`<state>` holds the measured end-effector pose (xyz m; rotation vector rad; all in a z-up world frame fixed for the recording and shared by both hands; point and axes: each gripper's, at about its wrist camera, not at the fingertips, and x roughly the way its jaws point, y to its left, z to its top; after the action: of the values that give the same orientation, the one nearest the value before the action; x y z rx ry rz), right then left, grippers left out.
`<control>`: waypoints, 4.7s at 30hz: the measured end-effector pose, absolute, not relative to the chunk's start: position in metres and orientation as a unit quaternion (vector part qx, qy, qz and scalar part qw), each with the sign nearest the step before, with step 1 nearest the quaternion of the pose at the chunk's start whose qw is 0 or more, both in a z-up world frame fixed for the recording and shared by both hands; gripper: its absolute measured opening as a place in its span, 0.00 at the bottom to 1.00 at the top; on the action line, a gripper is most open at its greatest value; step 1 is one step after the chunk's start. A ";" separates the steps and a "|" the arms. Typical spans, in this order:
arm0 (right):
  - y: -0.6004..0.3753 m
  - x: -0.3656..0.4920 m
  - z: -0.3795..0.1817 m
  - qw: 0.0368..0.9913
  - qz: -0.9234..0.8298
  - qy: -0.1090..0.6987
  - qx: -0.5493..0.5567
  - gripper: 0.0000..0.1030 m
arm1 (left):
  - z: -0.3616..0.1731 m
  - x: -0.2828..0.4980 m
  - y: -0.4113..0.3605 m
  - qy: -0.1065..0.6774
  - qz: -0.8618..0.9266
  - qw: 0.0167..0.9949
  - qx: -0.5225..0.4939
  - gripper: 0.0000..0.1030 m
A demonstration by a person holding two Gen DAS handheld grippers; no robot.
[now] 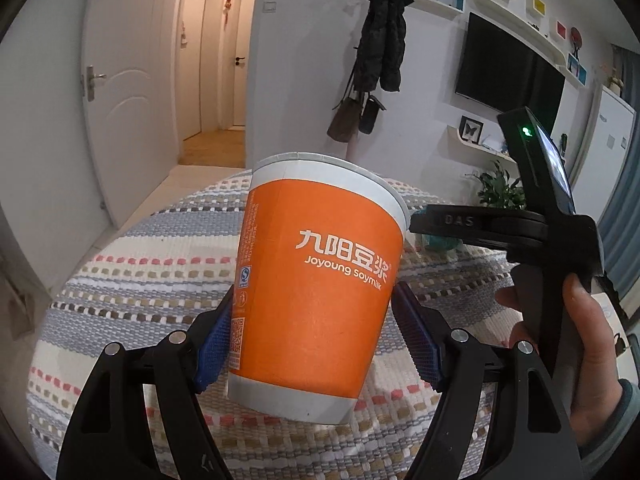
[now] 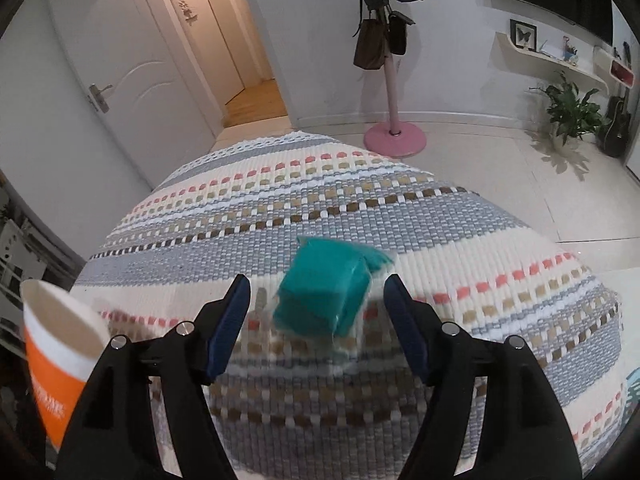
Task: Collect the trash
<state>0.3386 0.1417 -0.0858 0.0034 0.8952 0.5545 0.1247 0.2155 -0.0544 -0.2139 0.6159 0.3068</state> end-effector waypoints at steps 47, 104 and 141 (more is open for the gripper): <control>-0.275 0.174 -0.074 0.924 0.037 0.352 0.144 0.34 | -0.035 0.142 -0.108 0.314 -0.125 0.941 0.008 0.71; -0.283 0.043 -0.008 0.972 -0.020 0.200 0.119 0.65 | 0.000 0.021 -0.053 0.223 -0.075 0.972 -0.015 0.93; -0.240 0.028 -0.014 0.980 -0.015 0.192 0.046 0.72 | -0.004 0.002 -0.038 0.205 -0.045 0.977 -0.027 0.93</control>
<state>0.0275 -0.2397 -0.0137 0.0931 0.3867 -0.0308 0.0021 -0.0378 -0.0043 -0.0539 0.4123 -0.0914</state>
